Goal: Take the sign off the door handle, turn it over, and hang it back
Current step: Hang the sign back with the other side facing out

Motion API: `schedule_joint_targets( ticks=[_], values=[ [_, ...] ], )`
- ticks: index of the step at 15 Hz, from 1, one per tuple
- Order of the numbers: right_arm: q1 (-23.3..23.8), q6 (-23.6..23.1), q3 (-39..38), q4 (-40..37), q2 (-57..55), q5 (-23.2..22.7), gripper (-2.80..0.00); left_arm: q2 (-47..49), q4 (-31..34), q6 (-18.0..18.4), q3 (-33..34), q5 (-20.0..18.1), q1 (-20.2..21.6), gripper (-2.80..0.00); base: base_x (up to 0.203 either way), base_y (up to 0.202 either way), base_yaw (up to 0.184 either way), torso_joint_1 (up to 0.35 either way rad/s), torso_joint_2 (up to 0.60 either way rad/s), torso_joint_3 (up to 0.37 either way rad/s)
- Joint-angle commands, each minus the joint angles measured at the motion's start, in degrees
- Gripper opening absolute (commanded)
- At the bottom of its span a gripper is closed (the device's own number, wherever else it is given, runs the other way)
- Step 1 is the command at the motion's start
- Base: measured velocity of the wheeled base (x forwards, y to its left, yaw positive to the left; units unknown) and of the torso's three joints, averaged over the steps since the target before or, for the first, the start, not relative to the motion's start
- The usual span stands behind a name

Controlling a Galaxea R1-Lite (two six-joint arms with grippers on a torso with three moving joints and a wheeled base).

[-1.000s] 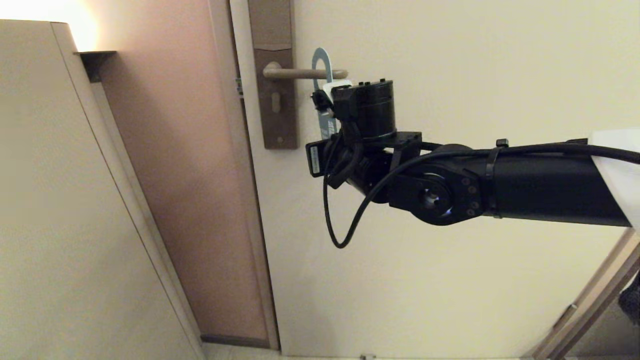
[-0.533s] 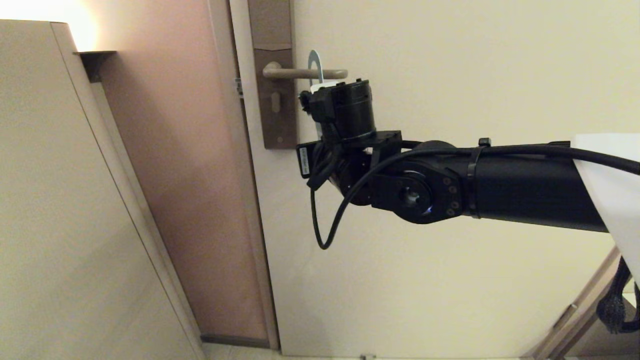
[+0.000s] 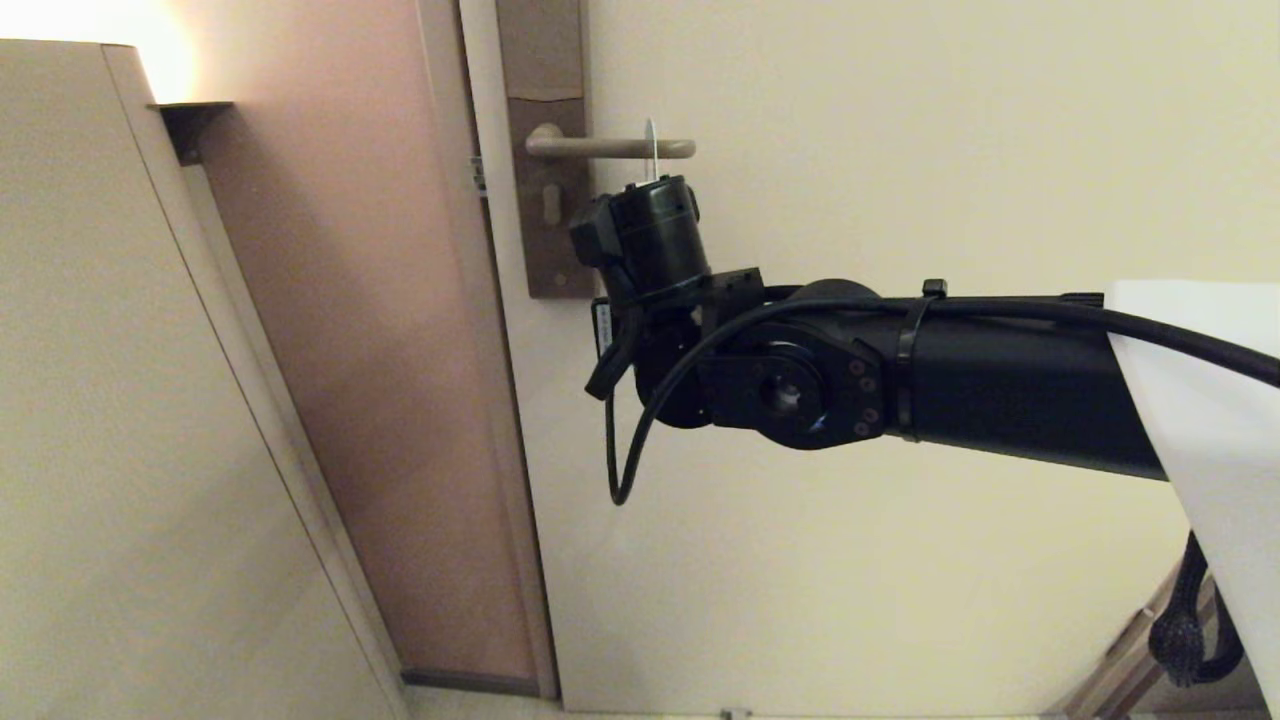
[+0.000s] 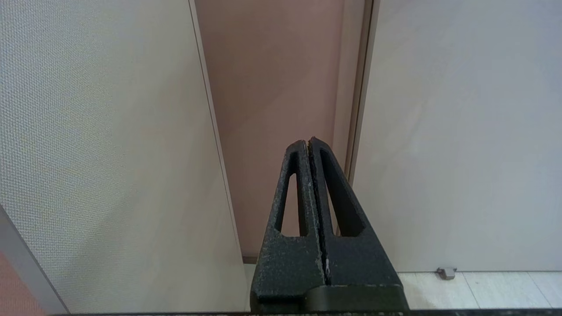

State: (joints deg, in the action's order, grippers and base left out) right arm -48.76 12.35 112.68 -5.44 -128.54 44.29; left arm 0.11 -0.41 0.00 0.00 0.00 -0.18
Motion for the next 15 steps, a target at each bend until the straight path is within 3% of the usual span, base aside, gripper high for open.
schedule_joint_targets(
  ticks=[1,8,15],
  values=[
    [-0.90,0.15,0.00,-0.29,-0.89,2.13,-2.80,-0.02,-0.02,0.00,0.00,0.00,0.00,-2.80,0.000,0.000,0.000,0.000,0.00,0.000],
    [-4.32,0.13,0.17,-0.11,-3.51,3.96,-2.80,-0.07,-0.02,0.00,0.00,0.00,0.01,-2.80,0.000,0.000,0.000,0.000,0.00,0.000],
    [-3.84,-0.66,0.61,0.42,-3.42,3.70,-2.80,-0.02,-0.02,0.00,0.00,0.00,0.01,-2.80,0.000,0.000,0.000,0.000,0.00,0.000]
  ],
)
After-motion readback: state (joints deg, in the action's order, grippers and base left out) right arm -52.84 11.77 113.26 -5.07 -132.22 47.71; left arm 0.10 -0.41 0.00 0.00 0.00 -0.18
